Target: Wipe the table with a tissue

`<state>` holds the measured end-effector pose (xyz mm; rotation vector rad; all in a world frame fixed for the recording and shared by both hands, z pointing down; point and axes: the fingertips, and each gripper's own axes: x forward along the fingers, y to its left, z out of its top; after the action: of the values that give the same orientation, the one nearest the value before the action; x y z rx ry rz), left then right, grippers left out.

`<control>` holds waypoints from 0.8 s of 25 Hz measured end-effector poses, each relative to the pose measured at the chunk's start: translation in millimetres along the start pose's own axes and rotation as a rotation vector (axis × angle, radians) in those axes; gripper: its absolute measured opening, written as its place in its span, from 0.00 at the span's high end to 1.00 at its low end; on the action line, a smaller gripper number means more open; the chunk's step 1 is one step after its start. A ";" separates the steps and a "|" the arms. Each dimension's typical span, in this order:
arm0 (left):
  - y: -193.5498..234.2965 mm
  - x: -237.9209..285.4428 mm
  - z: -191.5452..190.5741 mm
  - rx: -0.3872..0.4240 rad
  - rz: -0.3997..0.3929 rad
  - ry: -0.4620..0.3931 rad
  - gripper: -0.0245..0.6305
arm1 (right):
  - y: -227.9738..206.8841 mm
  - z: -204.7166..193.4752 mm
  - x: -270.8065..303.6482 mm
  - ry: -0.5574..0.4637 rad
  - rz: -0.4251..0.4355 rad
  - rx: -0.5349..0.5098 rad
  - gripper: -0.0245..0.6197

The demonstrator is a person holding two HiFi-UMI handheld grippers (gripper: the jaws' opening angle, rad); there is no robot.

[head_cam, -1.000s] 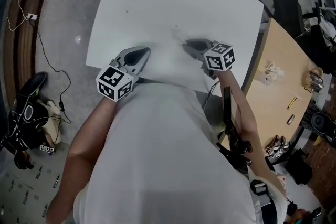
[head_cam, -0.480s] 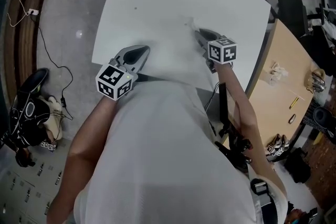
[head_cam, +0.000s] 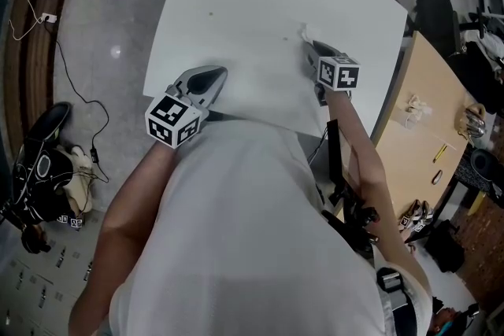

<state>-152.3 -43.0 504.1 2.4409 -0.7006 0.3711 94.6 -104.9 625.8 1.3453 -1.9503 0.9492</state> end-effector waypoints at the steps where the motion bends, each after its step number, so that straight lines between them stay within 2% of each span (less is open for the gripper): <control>1: 1.5 -1.4 -0.2 -0.001 0.000 -0.001 0.95 | -1.3 0.0 0.6 0.004 -0.005 0.000 0.85; 10: 13.0 -10.0 1.7 0.006 -0.007 -0.007 0.96 | -2.6 1.0 3.4 0.012 -0.062 0.014 0.85; 20: 28.5 -27.2 -1.3 0.022 -0.015 -0.001 0.95 | 38.7 1.9 21.6 0.027 -0.017 -0.042 0.85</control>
<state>-190.7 -51.4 506.8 2.4658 -0.6813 0.3741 50.9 -108.7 632.9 1.3166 -1.9247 0.9090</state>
